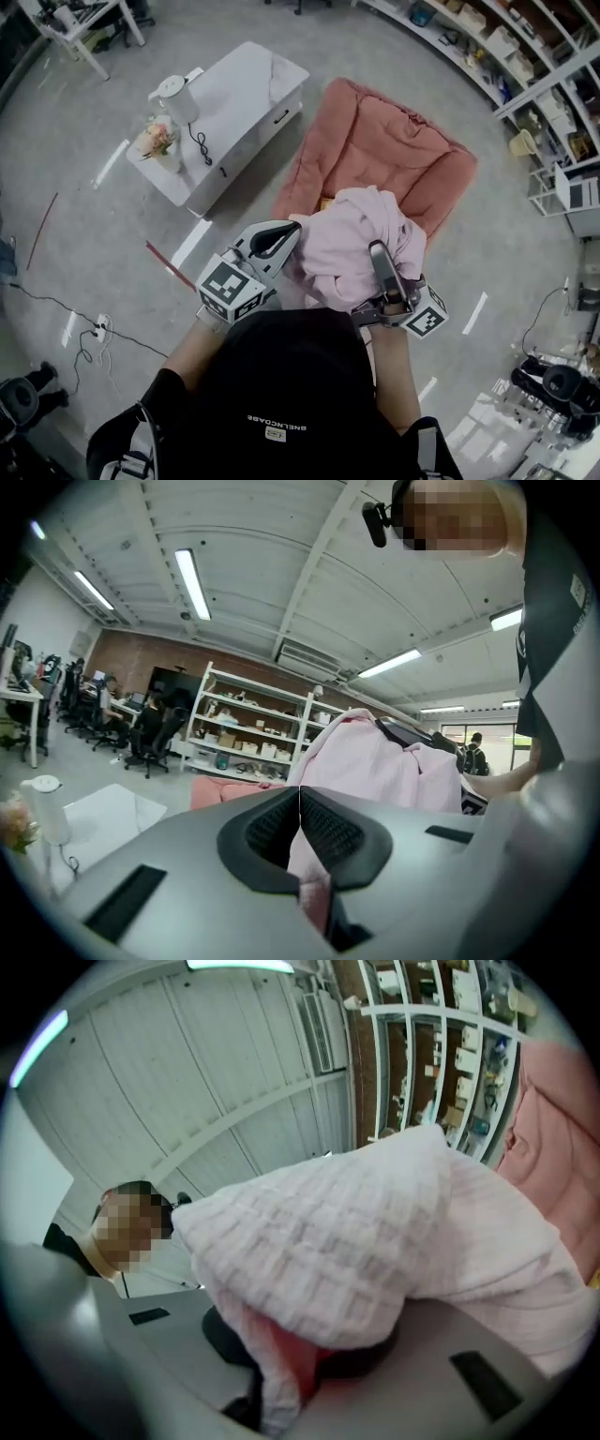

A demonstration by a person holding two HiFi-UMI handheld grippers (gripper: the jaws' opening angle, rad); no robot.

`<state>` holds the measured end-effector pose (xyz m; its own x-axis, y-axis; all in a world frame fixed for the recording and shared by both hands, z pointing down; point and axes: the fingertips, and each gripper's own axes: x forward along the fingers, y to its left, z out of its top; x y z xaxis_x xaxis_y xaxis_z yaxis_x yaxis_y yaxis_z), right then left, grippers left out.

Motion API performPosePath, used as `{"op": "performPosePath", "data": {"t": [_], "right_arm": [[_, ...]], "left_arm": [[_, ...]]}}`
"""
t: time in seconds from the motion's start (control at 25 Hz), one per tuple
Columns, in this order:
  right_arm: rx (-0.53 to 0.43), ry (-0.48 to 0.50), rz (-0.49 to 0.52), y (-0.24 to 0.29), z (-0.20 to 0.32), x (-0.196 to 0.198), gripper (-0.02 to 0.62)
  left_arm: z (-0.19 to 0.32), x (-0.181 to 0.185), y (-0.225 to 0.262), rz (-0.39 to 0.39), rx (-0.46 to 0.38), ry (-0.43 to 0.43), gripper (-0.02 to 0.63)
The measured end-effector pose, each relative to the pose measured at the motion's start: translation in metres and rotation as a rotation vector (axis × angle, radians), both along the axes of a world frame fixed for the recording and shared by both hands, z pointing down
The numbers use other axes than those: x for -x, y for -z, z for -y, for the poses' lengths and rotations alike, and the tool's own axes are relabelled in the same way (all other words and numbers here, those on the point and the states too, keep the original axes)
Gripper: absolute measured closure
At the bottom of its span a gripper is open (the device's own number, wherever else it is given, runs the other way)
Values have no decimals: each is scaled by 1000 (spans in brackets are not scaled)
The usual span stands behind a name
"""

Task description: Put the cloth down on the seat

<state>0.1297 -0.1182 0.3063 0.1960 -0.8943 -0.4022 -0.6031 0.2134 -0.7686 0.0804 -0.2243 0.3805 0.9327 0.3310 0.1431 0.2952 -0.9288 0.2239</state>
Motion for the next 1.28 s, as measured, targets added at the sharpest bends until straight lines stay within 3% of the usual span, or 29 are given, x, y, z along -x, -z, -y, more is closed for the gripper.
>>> {"op": "performPosePath", "data": {"t": [0.32,0.56,0.84,1.28], "right_arm": [[25,-341,-11,0,-80,-56,489],[95,-523,9,-14,-144,-76,489],[126,-579,82,-59,-222,-91,489],[219,-494,204,-145,-259,-137,489]], "left_arm": [[-46,-57,2,7,-2,-251,591],[-91,-78,0,34,-22,-364,591],[-155,-87,-21,86,-64,-388,591],[-195,-102,-58,213,-100,-287,591]]}}
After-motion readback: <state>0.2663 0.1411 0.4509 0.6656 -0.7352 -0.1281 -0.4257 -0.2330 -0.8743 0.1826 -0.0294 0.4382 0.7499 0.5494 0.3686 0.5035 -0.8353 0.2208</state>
